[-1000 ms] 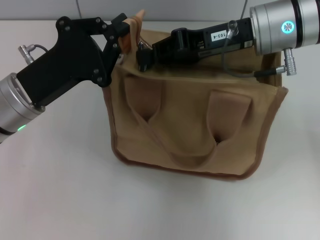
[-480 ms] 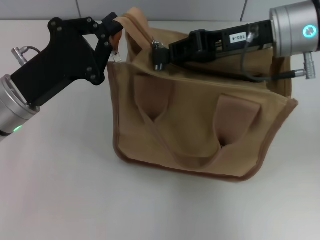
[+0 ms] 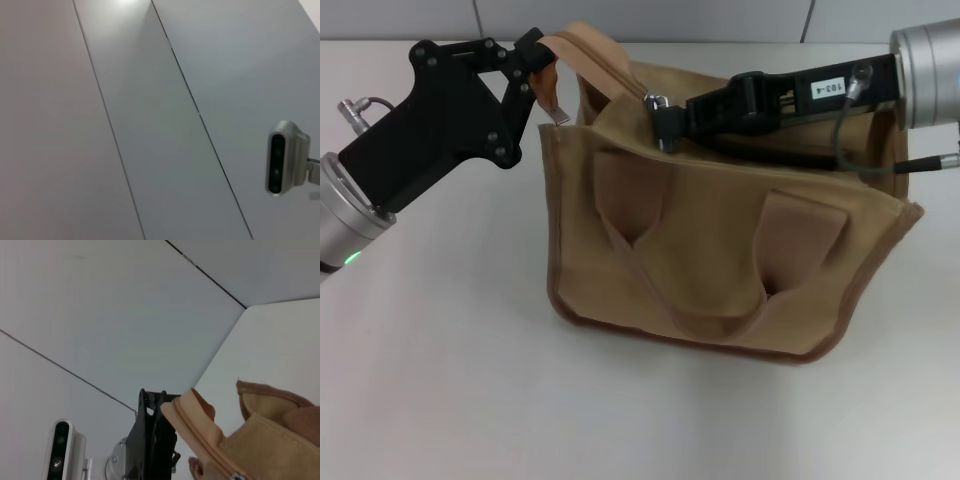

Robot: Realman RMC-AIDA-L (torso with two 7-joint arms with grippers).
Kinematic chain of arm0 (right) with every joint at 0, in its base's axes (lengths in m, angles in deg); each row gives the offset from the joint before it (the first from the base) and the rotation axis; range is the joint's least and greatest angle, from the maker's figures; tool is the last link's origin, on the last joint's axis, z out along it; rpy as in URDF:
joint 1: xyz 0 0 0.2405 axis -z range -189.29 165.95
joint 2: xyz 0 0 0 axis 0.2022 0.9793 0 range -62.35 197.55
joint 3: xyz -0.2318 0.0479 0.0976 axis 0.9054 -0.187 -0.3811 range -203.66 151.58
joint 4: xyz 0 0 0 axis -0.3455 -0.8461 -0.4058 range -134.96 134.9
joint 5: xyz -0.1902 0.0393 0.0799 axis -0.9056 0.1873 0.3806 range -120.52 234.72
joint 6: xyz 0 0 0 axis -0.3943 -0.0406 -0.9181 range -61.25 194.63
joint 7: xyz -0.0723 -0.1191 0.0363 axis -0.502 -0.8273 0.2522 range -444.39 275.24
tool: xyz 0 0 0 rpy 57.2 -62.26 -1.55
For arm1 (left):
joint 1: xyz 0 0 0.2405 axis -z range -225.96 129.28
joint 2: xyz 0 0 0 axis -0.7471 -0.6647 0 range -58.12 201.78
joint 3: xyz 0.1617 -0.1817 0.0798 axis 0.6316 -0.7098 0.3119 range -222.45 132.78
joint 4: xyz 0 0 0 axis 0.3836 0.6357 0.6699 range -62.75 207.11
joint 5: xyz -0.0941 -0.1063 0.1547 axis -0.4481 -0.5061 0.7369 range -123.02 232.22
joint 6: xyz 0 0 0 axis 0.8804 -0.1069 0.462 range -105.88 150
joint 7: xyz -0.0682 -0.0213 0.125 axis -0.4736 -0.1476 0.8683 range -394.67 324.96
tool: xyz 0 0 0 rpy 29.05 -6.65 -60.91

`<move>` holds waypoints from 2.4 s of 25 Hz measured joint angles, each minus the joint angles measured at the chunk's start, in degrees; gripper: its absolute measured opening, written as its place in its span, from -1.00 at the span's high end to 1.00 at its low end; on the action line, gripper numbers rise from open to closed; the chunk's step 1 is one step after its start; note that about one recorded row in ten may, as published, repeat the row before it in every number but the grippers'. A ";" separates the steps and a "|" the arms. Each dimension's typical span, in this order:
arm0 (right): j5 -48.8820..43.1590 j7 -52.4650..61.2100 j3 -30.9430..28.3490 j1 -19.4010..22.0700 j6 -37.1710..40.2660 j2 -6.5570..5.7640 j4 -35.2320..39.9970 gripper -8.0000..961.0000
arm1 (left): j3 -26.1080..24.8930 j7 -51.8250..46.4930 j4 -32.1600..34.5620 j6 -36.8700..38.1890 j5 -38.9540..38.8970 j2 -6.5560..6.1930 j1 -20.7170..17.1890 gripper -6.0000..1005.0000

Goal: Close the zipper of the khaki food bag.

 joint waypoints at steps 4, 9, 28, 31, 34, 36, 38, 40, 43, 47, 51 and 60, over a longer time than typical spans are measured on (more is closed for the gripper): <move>0.09 -0.19 -1.42 0.81 1.12 -0.18 0.95 0.90 | -0.07 0.00 0.01 -0.29 -1.16 -0.06 -0.46 0.86; 0.12 -0.87 -2.72 1.60 2.46 -0.68 1.08 0.88 | -0.08 0.00 0.02 -0.85 -1.69 -0.08 -0.75 0.86; 0.02 -7.46 -10.27 7.71 11.82 -3.35 1.65 0.81 | -0.08 0.00 -0.77 -3.74 -3.56 0.00 -1.05 0.84; 0.05 -8.02 -10.40 8.26 12.46 -3.74 1.59 0.80 | -0.10 0.00 -0.78 -4.13 -3.73 0.00 -1.05 0.84; -0.09 -8.69 -11.22 8.88 13.54 -4.06 1.56 0.79 | -0.16 0.00 -0.78 -4.52 -4.04 0.00 -1.06 0.84; -0.25 -9.08 -11.76 9.39 14.20 -4.28 1.60 0.78 | -0.17 0.00 -0.78 -4.63 -4.18 0.00 -1.05 0.84; -0.33 -9.58 -12.32 10.14 14.67 -4.60 1.63 0.77 | -0.17 0.00 -0.78 -4.72 -4.31 0.00 -1.08 0.83; -0.36 -9.75 -12.46 10.28 14.72 -4.74 1.57 0.77 | -0.17 0.00 -0.78 -4.76 -4.32 0.00 -1.08 0.83; -0.42 -10.30 -12.78 10.53 15.18 -5.08 0.93 0.76 | -0.17 0.00 -0.78 -4.96 -4.33 0.00 -0.84 0.83; -0.79 -10.38 -12.88 10.61 15.43 -5.10 0.90 0.74 | -0.17 0.00 -0.78 -5.08 -4.33 0.00 -0.63 0.83; -0.99 -10.39 -13.20 11.36 15.91 -5.27 1.08 0.73 | -0.17 0.00 -0.78 -5.25 -4.33 0.00 -0.57 0.82; -0.94 -10.40 -14.69 11.84 16.47 -5.57 0.80 0.69 | -0.14 0.00 -0.78 -5.35 -4.33 0.00 -0.50 0.82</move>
